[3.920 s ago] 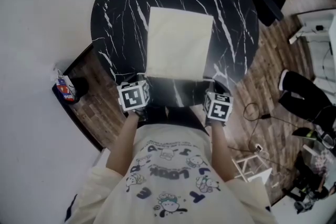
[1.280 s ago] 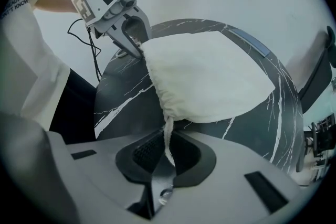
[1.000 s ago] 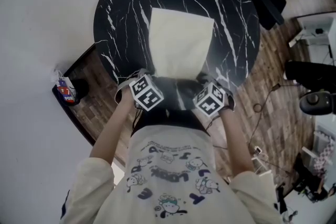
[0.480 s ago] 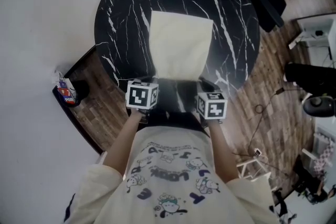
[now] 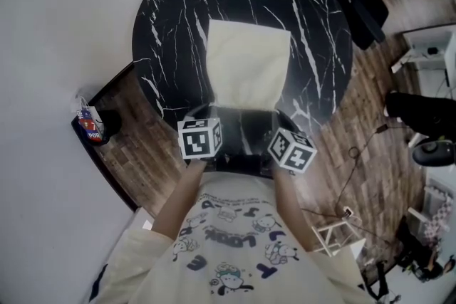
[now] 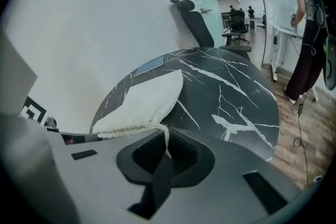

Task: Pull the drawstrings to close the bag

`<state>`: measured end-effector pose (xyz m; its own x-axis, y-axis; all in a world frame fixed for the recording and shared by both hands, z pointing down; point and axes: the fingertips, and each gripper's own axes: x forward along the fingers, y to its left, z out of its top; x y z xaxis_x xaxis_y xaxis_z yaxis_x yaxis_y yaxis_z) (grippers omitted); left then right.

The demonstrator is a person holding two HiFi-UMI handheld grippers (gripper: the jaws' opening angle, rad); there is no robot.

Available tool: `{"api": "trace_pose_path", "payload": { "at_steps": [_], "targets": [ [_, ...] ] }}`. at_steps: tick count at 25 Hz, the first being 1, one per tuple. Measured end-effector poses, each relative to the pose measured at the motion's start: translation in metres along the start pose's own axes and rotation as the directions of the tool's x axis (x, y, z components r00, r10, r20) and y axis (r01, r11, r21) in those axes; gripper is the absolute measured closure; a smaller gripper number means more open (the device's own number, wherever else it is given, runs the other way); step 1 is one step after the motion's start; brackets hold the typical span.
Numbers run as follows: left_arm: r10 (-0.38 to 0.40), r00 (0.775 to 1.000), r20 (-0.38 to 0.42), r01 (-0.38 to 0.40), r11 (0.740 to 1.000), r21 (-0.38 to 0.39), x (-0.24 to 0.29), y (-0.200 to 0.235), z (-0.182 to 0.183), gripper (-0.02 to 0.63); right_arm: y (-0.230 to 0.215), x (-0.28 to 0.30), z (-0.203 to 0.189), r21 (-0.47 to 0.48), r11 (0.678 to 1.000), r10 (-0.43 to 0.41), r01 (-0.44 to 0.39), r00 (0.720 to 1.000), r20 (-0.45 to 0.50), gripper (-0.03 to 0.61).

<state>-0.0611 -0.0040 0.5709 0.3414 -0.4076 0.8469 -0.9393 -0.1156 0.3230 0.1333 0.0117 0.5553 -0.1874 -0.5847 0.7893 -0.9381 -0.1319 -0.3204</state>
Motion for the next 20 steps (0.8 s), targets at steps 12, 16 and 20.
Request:
{"api": "trace_pose_path", "payload": {
  "at_steps": [12, 16, 20],
  "targets": [
    [0.054, 0.998, -0.016, -0.053, 0.998, 0.039, 0.002, 0.017, -0.005, 0.568, 0.000, 0.005, -0.020, -0.344, 0.939, -0.068, 0.025, 0.991, -0.112, 0.552],
    [0.078, 0.996, -0.043, -0.073, 0.991, 0.116, 0.000, 0.019, -0.008, 0.568, 0.005, 0.004, -0.033, -0.579, 0.815, -0.115, -0.010, 0.977, -0.179, 0.552],
    [0.072, 0.997, -0.032, -0.069, 0.993, 0.093, 0.002, 0.019, -0.007, 0.568, 0.006, 0.003, -0.026, -0.530, 0.848, -0.111, 0.012, 0.982, -0.155, 0.552]
  ]
}}
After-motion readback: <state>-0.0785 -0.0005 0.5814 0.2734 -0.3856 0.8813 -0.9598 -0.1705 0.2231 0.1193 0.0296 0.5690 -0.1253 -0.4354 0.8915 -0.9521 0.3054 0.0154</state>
